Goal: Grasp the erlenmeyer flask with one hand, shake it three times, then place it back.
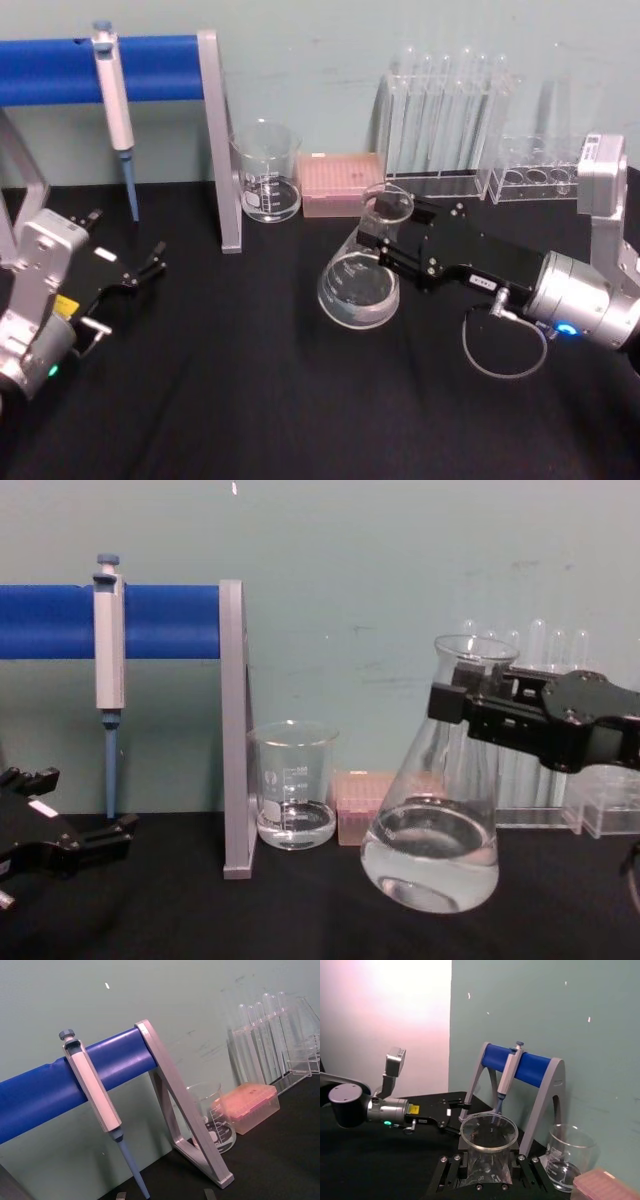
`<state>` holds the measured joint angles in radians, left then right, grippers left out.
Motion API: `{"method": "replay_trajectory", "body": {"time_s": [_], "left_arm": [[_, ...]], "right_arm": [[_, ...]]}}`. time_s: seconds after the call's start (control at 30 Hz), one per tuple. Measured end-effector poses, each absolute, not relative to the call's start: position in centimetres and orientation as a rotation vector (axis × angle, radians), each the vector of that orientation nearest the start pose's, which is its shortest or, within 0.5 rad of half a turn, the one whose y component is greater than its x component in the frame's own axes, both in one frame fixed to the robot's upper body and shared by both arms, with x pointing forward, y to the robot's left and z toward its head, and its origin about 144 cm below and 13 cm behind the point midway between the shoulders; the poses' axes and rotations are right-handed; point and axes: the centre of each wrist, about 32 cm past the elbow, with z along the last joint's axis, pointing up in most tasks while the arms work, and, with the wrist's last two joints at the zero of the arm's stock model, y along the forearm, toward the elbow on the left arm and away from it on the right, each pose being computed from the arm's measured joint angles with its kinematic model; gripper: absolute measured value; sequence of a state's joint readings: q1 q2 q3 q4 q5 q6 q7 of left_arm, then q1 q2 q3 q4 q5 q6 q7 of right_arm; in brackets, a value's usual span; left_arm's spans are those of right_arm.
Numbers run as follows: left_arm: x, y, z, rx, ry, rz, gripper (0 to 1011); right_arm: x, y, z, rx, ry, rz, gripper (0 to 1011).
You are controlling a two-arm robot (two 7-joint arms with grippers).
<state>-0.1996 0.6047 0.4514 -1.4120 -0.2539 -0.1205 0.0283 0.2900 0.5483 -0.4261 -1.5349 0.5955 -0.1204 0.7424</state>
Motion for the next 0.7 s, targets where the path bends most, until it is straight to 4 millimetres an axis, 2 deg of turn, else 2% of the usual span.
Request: {"method": "replay_trajectory", "body": {"time_s": [0.7], "left_arm": [[48.9,31.0,114.0,0.304,-0.285,1.248,1001]], "right_arm": [[52.3,-28.0,118.9,0.044,-0.077,-0.445,449]]}}
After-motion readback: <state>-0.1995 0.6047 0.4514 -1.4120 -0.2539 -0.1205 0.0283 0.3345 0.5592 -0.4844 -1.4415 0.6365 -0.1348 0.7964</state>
